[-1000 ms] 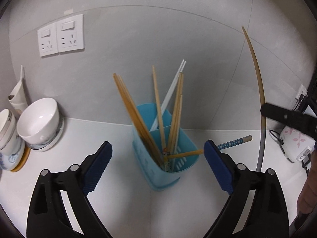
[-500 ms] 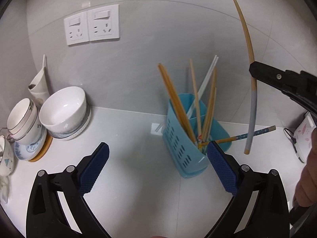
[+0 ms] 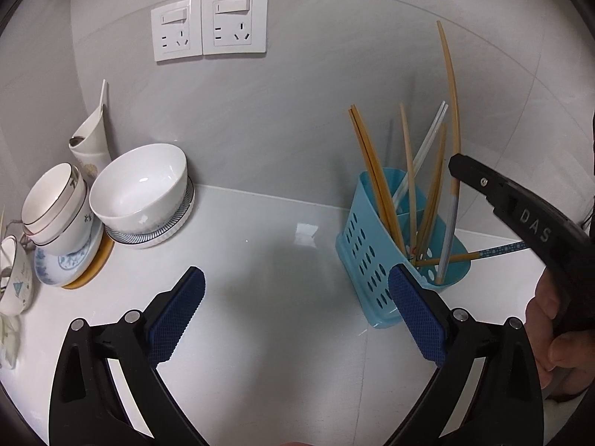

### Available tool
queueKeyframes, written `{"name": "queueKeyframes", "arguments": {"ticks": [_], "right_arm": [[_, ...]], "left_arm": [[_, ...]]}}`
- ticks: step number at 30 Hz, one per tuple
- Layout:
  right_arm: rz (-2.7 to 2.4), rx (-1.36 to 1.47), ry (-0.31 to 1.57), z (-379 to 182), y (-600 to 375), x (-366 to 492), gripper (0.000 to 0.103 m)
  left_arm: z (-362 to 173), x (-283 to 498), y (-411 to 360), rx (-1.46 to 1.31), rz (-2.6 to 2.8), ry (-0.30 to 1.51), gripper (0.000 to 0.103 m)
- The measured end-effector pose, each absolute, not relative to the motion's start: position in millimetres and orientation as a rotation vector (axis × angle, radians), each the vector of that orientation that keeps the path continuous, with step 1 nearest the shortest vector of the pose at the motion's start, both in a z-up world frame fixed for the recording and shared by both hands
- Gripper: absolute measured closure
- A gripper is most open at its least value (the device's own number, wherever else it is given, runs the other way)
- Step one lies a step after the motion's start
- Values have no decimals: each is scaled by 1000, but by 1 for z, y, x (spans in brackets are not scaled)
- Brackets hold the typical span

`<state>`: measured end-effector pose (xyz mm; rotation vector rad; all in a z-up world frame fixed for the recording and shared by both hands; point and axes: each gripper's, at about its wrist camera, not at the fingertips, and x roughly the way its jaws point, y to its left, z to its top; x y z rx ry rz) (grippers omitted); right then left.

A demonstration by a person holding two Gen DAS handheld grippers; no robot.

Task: Organize utensils
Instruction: 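Lower the right tool's chopstick into the blue holder and open it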

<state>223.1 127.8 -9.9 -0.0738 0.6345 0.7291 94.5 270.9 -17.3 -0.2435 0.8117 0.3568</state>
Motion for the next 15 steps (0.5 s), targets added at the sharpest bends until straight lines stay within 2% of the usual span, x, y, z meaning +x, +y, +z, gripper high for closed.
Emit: {"name": "queueKeyframes", "arguments": {"ticks": [11,14,15], "right_arm": [[707,-146,633,-24,130,215,93],[704,-152,616,-16,127,212,76],[704,-152,608,-11,125,210,74]], "left_arm": [[-19,99,273,-242,357,813,6],[-16,99,271,-239,354,807,6],[-15,99,270,-237,353,804,6]]}}
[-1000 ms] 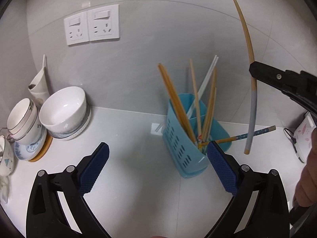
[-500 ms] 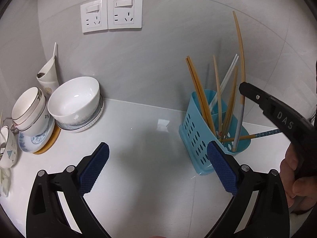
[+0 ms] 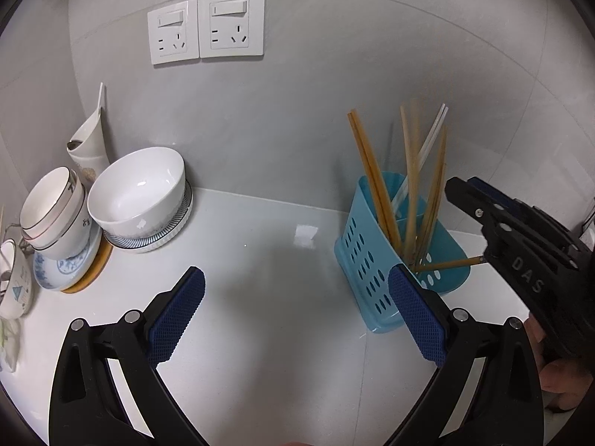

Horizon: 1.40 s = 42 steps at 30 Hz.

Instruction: Organize utensils

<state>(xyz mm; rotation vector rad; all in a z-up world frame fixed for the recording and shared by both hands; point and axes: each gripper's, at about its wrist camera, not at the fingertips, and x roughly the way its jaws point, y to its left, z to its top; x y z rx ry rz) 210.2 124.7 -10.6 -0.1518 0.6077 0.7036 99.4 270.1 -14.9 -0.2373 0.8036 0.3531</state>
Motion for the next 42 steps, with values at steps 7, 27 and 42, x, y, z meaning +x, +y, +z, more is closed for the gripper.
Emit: {"name": "queueKeyframes", "arguments": {"ticks": [7,27,42], "right_arm": [[679,-148,582,18,98,203,39],[627,-169,736,22,6,189,8],[639,-206,821,0,-13,184,8]], "left_arm": [[-4,97,259,-233,338,785,6],[4,73,207,-253,303,836,6],[-8,69,187,-244,283,880,6]]}}
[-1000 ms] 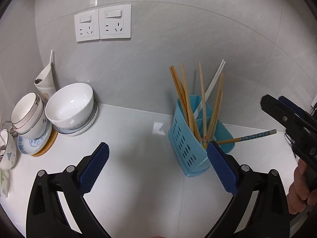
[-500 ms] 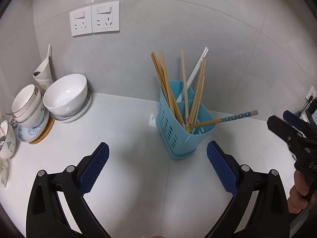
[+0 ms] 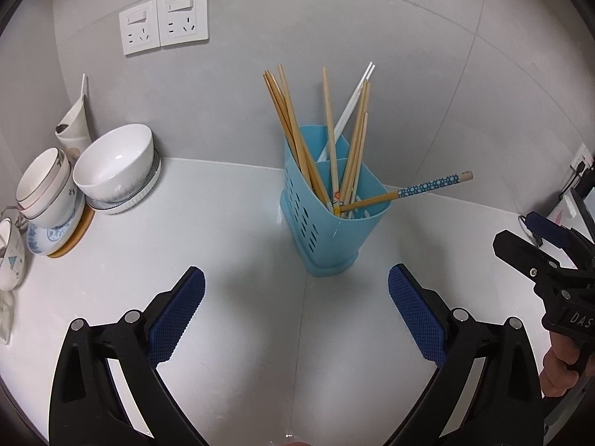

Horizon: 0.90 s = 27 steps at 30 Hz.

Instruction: Organize utensils

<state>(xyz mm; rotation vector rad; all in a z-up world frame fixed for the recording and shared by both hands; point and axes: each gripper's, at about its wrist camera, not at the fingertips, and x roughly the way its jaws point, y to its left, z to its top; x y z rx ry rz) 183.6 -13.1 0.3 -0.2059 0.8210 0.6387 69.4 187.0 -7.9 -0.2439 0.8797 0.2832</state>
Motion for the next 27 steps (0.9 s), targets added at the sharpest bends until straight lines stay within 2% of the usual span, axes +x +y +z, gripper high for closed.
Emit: {"name": "queueKeyframes", "arguments": {"ticks": [27], "right_arm": [[633,-203,860,-6,-16,189,8]], "left_arm": [[-6,73,180,-231,260,866,6]]}}
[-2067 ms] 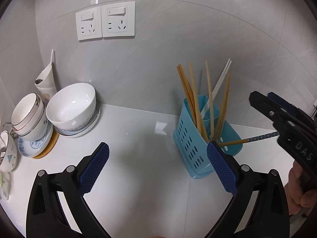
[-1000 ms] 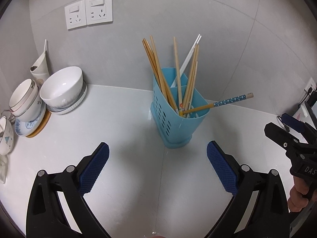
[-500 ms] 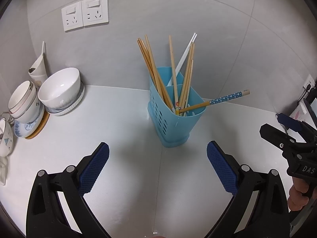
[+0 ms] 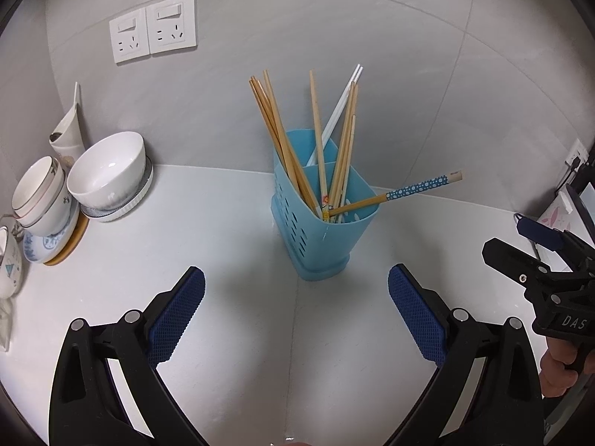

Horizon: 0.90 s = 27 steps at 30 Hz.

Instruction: Organize utensils

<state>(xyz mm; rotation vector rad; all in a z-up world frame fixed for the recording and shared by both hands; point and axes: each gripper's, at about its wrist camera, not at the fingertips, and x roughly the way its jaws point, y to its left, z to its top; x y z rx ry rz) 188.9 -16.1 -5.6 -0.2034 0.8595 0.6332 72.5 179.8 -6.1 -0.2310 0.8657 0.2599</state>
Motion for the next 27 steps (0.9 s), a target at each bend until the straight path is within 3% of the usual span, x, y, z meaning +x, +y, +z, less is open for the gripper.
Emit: {"name": "queueKeyframes", "arguments": {"ticks": [27], "right_arm": [[633,-202,863,-6,-17,190,8]], "left_arm": [[-3,76,178,-215,263,853,6]]}}
